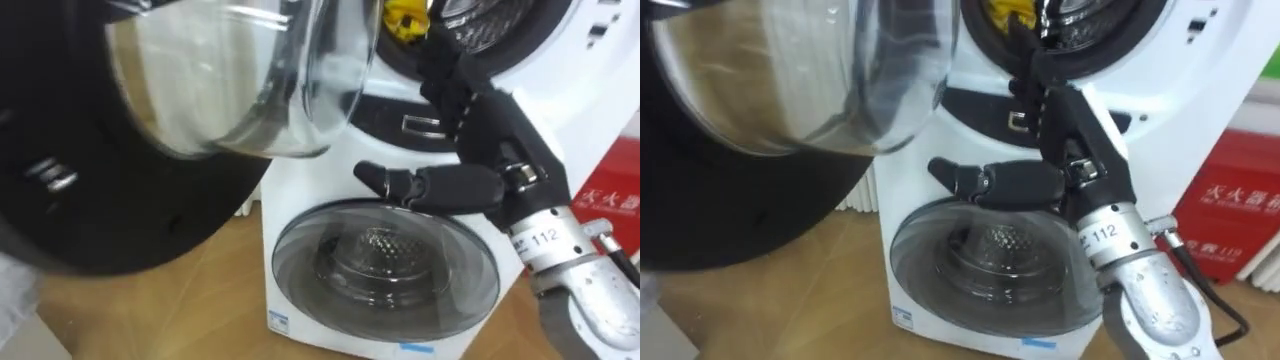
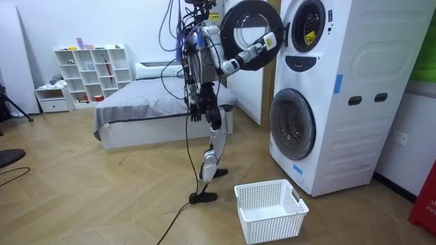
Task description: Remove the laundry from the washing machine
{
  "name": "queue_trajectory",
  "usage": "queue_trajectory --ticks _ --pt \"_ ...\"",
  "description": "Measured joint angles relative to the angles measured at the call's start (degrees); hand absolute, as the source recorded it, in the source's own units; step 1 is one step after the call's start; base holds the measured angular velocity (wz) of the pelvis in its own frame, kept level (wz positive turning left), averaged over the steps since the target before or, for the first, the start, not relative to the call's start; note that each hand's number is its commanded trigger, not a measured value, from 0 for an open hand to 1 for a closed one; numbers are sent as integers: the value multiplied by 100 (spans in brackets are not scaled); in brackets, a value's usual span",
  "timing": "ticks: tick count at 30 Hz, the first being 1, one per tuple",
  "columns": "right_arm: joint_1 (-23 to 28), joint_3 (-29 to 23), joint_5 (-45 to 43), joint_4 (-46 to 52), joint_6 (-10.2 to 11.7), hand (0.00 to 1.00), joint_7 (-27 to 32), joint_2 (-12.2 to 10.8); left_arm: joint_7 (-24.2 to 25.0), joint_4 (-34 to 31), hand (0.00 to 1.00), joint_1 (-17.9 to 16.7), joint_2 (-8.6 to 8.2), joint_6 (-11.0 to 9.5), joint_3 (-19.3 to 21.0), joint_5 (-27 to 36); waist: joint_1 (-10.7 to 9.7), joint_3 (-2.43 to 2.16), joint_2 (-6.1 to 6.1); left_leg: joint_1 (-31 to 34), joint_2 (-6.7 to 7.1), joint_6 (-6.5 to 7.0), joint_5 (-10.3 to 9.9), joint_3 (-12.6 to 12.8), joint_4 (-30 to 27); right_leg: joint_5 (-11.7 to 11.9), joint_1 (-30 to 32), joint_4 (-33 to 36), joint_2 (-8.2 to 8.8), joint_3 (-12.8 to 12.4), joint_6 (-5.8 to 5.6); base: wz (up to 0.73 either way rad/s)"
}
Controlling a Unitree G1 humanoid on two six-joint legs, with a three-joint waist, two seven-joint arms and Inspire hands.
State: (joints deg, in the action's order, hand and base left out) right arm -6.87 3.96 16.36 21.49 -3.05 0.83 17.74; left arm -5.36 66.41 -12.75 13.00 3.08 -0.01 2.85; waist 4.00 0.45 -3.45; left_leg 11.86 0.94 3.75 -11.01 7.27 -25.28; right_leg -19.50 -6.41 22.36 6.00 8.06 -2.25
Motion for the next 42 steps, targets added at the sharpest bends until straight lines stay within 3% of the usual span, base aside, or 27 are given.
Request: queue_trajectory --ticks 1,3,4,5,7,8,9,10,11,13,15,16,18,21,27,32,34,42 --pt "-2 -16 -47 2 0 0 34 -1 0 -3 0 48 8 0 -2 0 -71 -5 24 -28 43 26 -30 10 -1 -18 59 204 52 -6 -32 3" --pt "0 -61 -114 -3 28 0 217 14 -21 -85 0 235 90 -5 -3 135 -106 -10 16 -267 208 150 -115 207 158 -35 422 1160 350 -120 -107 -17" --pt "0 -68 -119 -30 98 0 305 20 -22 -82 0 311 149 -26 -10 135 -99 -6 8 -389 253 212 -169 305 177 48 548 1517 450 -161 -207 -28" --pt "6 -68 -124 -41 120 0 342 20 -24 -77 0 332 174 -33 -11 134 -97 -2 20 -454 262 240 -197 327 189 115 577 1650 473 -157 -238 -21" --pt "81 -67 -174 -91 195 0 422 26 -79 -139 0 501 214 -110 -81 134 -172 26 191 -682 202 306 -295 244 324 436 782 1974 365 -200 -231 -15" --pt "88 -65 -216 -121 210 0 416 24 -83 -170 0 525 210 -115 -92 133 -167 9 226 -708 177 309 -298 203 386 380 862 1917 330 -204 -248 -28" --pt "93 -66 -309 -170 211 0 401 24 -71 -194 0 568 207 -161 -86 140 -131 7 262 -771 124 313 -294 194 513 252 1110 1824 227 -174 -181 -24" --pt "117 -66 -344 -179 204 0 401 23 -70 -185 0 578 208 -193 -78 141 -95 23 289 -805 94 317 -285 194 564 205 1234 1712 158 -187 -156 -19" --pt "179 -74 -350 -173 163 0 399 26 -69 -191 0 594 204 -236 -75 152 -117 18 289 -892 65 320 -275 187 654 193 1429 1314 9 -190 -155 0" --pt "194 -73 -351 -157 159 0 401 26 -70 -194 0 588 176 -249 -70 158 -156 -4 259 -1015 73 330 -282 179 743 331 1577 526 -116 -197 -52 9" --pt "189 -72 -355 -121 160 0 399 40 -73 -170 0 539 134 -249 -69 146 -222 -12 247 -1231 86 304 -298 53 909 878 1634 -283 -325 -258 106 34" --pt "181 -74 -327 -106 158 0 403 76 -83 -145 0 511 138 -234 -36 145 -212 -62 206 -1353 99 269 -319 43 994 1138 1608 -401 -411 -315 214 26" --pt "115 -86 -302 -28 158 0 425 90 -175 -96 0 378 102 -212 -7 141 -193 -94 212 -1513 43 196 -362 18 1094 1538 1451 -499 -520 -323 250 0" --pt "-171 -91 -213 19 169 0 509 101 -184 33 0 210 88 -129 -5 108 -188 -69 275 -1752 -111 73 -382 31 1361 1559 1203 -800 -685 -326 291 -7" --pt "-342 -99 -107 37 170 0 594 106 -165 -14 0 220 61 -66 59 105 -219 -65 218 -1849 -253 -51 -337 60 1568 1572 1121 -996 -855 -298 350 -2" --pt "-344 -215 -126 39 170 0 559 106 -146 -78 0 356 -78 -105 100 105 -267 -69 115 -1860 -264 -58 -334 62 1576 1558 1071 -1042 -857 -301 371 2" --pt "-349 -327 -103 40 169 0 548 106 -146 -110 0 371 -93 -106 97 105 -287 -44 54 -1860 -258 -71 -342 60 1588 1565 1049 -1088 -856 -312 383 2" --pt "-473 -367 -144 44 166 0 549 105 -146 -111 0 194 -89 -51 95 105 -363 -30 61 -1860 -262 -88 -358 7 1652 1584 1043 -1095 -888 -231 413 2"
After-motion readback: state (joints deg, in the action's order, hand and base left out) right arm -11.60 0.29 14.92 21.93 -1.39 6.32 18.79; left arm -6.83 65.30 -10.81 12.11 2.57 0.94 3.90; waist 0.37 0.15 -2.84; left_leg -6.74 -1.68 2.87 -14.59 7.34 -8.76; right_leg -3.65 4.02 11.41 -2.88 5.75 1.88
